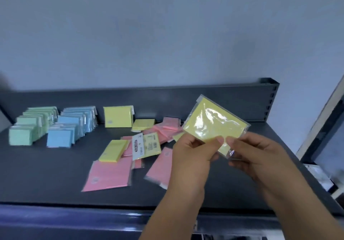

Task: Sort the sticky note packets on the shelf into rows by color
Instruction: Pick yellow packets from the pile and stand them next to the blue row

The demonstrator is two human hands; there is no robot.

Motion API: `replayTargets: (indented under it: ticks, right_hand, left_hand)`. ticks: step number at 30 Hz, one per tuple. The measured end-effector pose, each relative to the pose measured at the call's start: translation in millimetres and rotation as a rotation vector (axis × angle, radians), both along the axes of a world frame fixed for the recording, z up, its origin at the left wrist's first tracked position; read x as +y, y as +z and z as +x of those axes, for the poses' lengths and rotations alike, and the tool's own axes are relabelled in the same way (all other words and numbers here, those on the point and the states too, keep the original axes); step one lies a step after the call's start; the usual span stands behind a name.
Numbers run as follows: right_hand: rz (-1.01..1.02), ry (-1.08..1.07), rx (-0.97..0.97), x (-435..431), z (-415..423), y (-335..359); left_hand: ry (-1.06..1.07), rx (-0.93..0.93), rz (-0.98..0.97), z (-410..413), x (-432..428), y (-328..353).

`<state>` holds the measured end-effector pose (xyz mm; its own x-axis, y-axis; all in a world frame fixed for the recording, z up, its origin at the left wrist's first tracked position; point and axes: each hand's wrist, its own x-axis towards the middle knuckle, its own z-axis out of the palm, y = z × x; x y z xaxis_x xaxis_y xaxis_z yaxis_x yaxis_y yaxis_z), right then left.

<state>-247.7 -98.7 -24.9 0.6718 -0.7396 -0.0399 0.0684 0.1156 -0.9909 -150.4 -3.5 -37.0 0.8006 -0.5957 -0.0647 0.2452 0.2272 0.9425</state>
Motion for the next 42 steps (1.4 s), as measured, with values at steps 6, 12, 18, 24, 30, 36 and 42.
replayTargets:
  ticks: [6, 12, 18, 24, 30, 36, 42]
  right_hand:
    - [-0.100, -0.001, -0.076, 38, 33, 12]
    - [-0.241, 0.050, 0.012, 43, 66, 28]
    - [-0.380, 0.084, 0.073, 47, 111, 40]
    - [-0.538, 0.007, 0.168, 58, 152, 31]
    - [-0.740, -0.100, 0.293, 86, 197, 28]
    - [-0.718, -0.253, 0.323, 144, 248, 12]
    - [-0.668, -0.419, 0.381, 191, 291, 4]
  left_hand:
    - [0.111, -0.008, -0.101, 47, 67, 25]
    - [0.224, -0.210, -0.122, 92, 105, 42]
    - [0.349, -0.365, 0.036, 126, 112, 31]
    - [0.344, -0.436, 0.117, 157, 130, 21]
    - [0.250, -0.442, 0.102, 206, 160, 15]
    - [0.064, -0.431, 0.140, 273, 209, 7]
    - [-0.149, -0.402, 0.252, 321, 251, 16]
